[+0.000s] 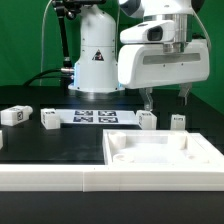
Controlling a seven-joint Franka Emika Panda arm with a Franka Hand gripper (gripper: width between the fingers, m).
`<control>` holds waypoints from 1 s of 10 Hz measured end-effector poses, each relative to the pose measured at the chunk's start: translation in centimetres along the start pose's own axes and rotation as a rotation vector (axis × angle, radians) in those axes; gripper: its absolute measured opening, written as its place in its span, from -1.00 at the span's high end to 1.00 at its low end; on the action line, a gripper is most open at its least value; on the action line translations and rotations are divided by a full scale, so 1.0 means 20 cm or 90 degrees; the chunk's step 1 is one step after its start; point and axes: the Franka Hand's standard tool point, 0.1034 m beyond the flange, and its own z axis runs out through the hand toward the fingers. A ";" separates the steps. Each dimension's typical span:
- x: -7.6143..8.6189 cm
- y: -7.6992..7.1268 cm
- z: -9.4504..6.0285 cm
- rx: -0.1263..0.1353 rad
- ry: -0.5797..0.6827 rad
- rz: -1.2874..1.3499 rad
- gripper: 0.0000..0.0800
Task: Assemble one leg
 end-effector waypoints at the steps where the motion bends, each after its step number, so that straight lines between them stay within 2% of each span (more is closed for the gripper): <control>1: -0.01 0.00 0.01 0.006 0.011 0.079 -0.62; 4: -0.08 -0.07 0.04 0.019 0.028 0.278 -0.62; 6: -0.08 -0.13 0.05 0.027 0.024 0.356 -0.62; 10: -0.07 -0.15 0.06 0.038 0.028 0.475 -0.62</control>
Offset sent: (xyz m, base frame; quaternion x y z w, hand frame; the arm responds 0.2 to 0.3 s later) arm -0.0238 0.0056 -0.0112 0.0050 0.0315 0.2299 0.9727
